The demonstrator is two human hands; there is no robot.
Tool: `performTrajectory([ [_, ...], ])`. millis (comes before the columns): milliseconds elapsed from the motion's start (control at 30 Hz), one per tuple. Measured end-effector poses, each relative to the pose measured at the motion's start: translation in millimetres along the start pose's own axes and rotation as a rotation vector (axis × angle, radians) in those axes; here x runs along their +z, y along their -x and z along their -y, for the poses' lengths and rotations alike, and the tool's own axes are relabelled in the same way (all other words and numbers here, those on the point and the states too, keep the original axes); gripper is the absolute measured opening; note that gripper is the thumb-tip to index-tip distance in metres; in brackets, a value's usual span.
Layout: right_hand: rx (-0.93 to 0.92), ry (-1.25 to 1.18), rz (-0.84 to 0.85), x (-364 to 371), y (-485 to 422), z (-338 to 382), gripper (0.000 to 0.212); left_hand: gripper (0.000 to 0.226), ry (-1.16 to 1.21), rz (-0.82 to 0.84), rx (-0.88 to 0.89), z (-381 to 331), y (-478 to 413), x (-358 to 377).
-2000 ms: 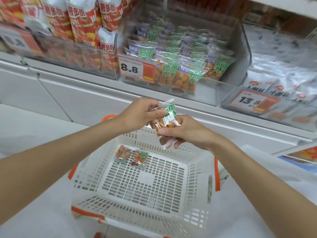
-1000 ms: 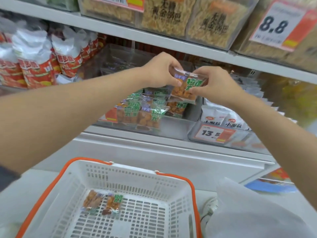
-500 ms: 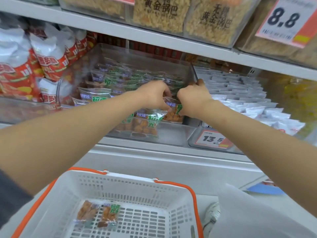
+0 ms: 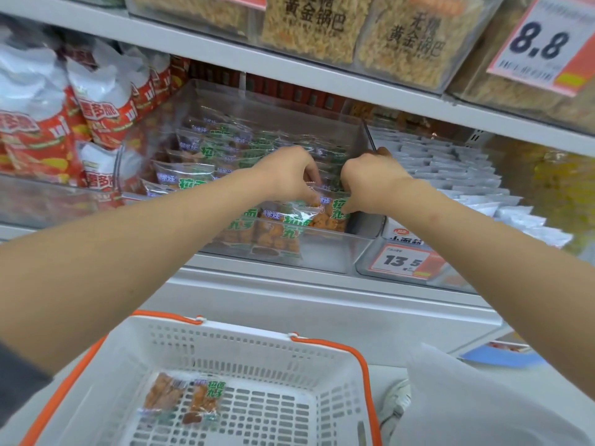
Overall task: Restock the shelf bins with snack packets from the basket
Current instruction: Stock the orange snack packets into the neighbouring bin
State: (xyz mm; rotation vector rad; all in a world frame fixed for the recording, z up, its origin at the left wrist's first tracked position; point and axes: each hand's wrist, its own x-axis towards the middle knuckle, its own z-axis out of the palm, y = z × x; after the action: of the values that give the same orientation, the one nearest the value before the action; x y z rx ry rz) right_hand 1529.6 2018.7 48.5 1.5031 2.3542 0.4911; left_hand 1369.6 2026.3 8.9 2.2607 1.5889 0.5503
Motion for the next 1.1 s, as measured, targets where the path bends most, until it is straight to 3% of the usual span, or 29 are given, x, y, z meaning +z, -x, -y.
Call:
performTrajectory([
  [133, -0.072, -0.066, -0.141, -8, 15, 1, 0.025, 0.026, 0.053, -0.148, -0.017, -8, 24, -12],
  [233, -0.074, -0.356, -0.371, -5, 39, 16, 0.018, 0.009, 0.103, -0.341, -0.052, -18, 58, -12],
  [333, -0.069, -0.615, -0.526, 9, 71, 48, 0.008, 0.018, 0.124, -0.458, -0.080, -22, 101, -3],
  [433, -0.122, -0.737, -0.533, 36, 96, 88, 0.004, 0.026, 0.104, -0.408, -0.120, -11, 146, 19],
  [600, -0.108, -0.846, -0.176, 100, 114, 149, 0.009, 0.018, 0.043, -0.139, -0.293, 35, 204, 77],
  [767, -0.224, -0.736, 0.234, 157, 111, 189, 0.020, 0.016, 0.007, 0.126, -0.499, 93, 232, 137],
  [900, -0.276, -0.688, 0.422, 192, 107, 212, 0.023, 0.007, -0.197, 0.402, -0.609, 145, 254, 179],
  [1100, -0.314, -0.662, 0.562, 225, 106, 249, 0.022, 0.037, -0.188, 0.557, -0.717, 206, 280, 249],
])
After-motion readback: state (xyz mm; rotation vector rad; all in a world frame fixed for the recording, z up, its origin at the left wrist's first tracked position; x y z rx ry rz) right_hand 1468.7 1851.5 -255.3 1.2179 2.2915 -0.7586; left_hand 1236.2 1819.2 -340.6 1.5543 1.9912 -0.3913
